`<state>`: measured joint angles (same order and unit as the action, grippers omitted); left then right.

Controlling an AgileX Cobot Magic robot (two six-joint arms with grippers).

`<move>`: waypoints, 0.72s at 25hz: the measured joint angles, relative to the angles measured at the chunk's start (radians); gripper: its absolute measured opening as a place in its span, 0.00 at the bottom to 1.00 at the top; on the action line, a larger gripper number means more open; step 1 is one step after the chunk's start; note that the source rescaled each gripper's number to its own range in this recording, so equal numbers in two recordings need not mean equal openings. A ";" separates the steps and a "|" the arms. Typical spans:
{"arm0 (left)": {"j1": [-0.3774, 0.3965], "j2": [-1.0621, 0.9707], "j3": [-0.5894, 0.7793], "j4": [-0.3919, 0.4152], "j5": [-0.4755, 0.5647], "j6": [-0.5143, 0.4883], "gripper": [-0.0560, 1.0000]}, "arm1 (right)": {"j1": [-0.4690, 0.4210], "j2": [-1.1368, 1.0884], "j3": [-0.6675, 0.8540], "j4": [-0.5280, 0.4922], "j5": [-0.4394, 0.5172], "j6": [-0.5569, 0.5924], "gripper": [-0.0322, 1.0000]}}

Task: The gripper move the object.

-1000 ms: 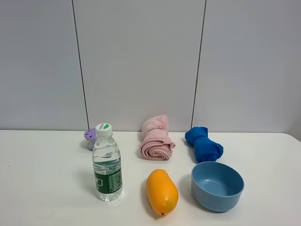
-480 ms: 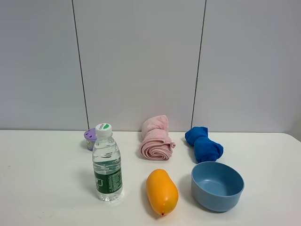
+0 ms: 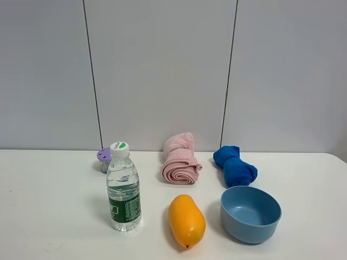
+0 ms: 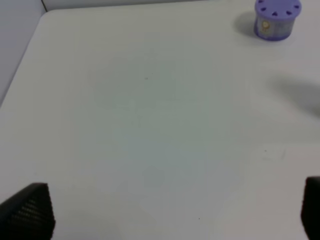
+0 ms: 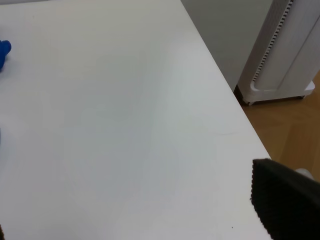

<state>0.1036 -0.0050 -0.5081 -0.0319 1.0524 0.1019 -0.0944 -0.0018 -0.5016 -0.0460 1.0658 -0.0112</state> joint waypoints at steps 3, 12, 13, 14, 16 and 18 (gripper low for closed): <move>0.000 0.000 0.000 0.000 0.000 0.000 1.00 | 0.000 0.000 0.000 0.000 0.000 0.000 1.00; 0.000 0.000 0.000 0.000 0.000 0.000 1.00 | 0.000 0.000 0.000 0.000 0.000 0.000 1.00; 0.000 0.000 0.000 0.000 0.000 0.000 1.00 | 0.000 0.000 0.000 0.000 0.000 0.000 1.00; 0.000 0.000 0.000 0.000 0.000 0.000 1.00 | 0.000 0.000 0.000 0.000 0.000 0.000 1.00; 0.000 0.000 0.000 0.000 0.000 0.000 1.00 | 0.000 0.000 0.000 0.000 0.000 0.000 1.00; 0.000 0.000 0.000 0.000 0.000 0.000 1.00 | 0.000 0.000 0.000 0.000 0.000 0.000 1.00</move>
<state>0.1036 -0.0050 -0.5081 -0.0319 1.0524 0.1019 -0.0944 -0.0018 -0.5016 -0.0460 1.0658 -0.0112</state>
